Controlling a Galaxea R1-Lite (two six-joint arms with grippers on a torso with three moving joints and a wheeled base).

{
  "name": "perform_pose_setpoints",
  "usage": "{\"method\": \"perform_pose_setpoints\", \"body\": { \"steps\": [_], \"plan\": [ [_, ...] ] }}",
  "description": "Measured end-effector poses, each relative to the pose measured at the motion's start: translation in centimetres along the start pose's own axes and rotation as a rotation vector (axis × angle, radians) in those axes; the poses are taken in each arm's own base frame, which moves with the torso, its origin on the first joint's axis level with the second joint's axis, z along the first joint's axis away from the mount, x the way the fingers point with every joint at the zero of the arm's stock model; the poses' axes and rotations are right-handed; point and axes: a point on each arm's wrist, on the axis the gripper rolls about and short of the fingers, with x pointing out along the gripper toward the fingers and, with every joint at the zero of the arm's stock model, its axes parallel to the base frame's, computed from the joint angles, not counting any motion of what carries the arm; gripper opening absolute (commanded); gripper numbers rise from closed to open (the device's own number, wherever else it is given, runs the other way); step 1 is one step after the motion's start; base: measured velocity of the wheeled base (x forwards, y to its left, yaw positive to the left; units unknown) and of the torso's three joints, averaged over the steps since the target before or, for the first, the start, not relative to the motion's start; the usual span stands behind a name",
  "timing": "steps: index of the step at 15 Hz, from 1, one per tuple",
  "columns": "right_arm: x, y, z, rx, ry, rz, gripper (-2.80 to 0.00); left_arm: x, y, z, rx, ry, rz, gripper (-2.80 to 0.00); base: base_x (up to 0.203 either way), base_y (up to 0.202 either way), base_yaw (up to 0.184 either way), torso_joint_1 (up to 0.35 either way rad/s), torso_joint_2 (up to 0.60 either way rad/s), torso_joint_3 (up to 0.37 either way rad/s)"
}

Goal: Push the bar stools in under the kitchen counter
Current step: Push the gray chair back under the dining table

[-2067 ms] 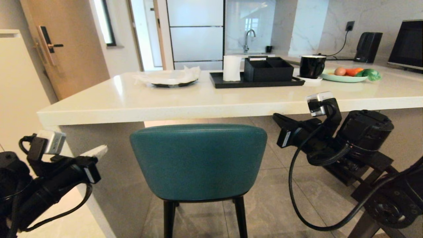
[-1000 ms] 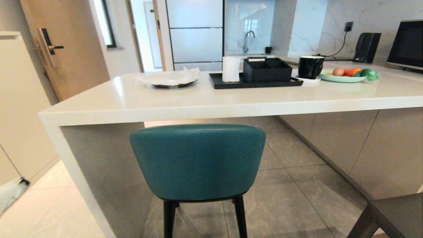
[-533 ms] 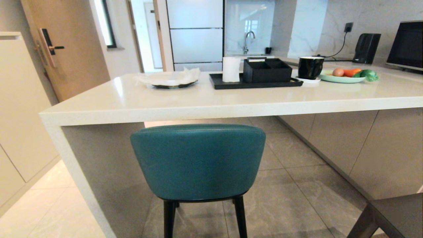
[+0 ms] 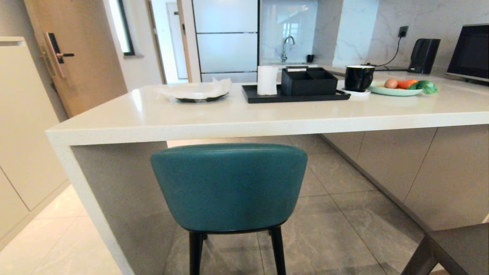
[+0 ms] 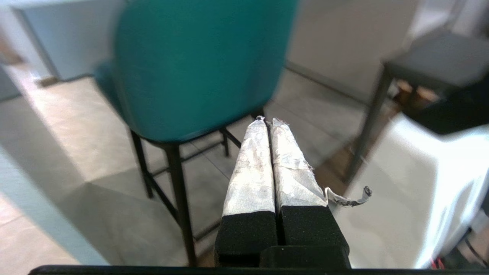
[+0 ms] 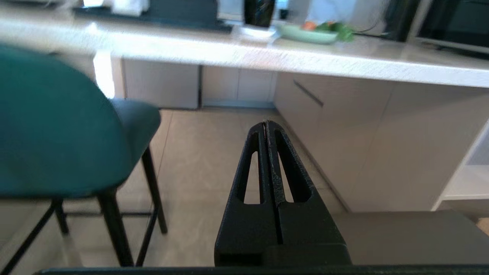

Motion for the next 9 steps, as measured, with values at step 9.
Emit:
{"method": "perform_pose_setpoints", "body": {
  "steps": [9],
  "plan": [
    [-1.3, 1.8, -11.4, -0.037, 0.171, 0.117, -2.80, 1.6, 1.8, -8.7, -0.037, 0.051, 0.455, -2.80, 0.000, 0.000, 0.000, 0.000, 0.00, 0.000]
  ]
}}
